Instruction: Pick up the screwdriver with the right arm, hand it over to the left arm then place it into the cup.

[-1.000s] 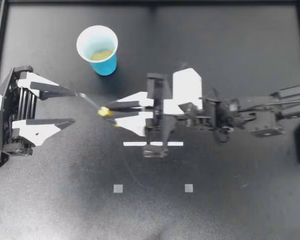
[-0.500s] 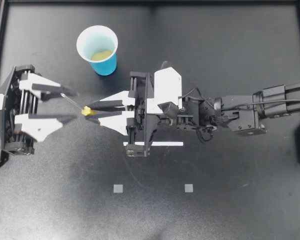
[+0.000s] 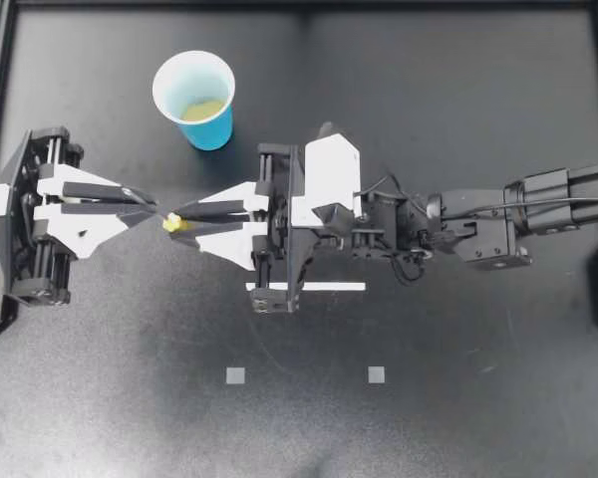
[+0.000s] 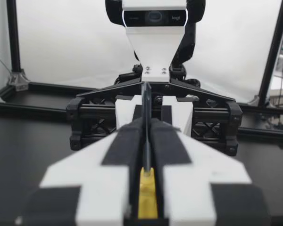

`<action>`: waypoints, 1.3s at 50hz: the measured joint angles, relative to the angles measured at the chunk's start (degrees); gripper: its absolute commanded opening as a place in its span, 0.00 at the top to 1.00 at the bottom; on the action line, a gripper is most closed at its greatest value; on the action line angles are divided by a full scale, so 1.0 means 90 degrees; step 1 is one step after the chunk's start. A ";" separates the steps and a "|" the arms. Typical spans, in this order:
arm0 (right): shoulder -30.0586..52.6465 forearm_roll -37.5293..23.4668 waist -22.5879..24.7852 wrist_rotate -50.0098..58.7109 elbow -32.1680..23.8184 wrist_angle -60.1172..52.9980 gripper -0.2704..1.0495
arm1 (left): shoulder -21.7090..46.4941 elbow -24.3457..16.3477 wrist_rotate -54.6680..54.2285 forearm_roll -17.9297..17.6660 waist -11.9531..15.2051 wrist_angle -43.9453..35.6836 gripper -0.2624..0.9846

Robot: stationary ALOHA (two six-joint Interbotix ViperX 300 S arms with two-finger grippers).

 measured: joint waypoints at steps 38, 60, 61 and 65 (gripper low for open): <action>-0.0918 0.0107 -0.0186 0.0010 0.1016 0.0049 0.27 | 0.0029 0.0176 0.0576 -0.0303 0.0674 -0.0010 0.75; -0.1572 0.0195 -0.0186 0.0039 0.1924 -0.0771 0.27 | 0.1377 -0.0186 0.1553 -0.0596 0.2529 -0.0605 0.75; -0.1572 0.0195 -0.0186 0.0039 0.1924 -0.0781 0.27 | 0.1455 -0.0205 0.1553 -0.0596 0.2588 -0.0645 0.75; -0.1582 0.0195 -0.0186 0.0039 0.1943 -0.0781 0.27 | 0.1738 -0.0303 0.1562 -0.0596 0.2764 -0.0781 0.75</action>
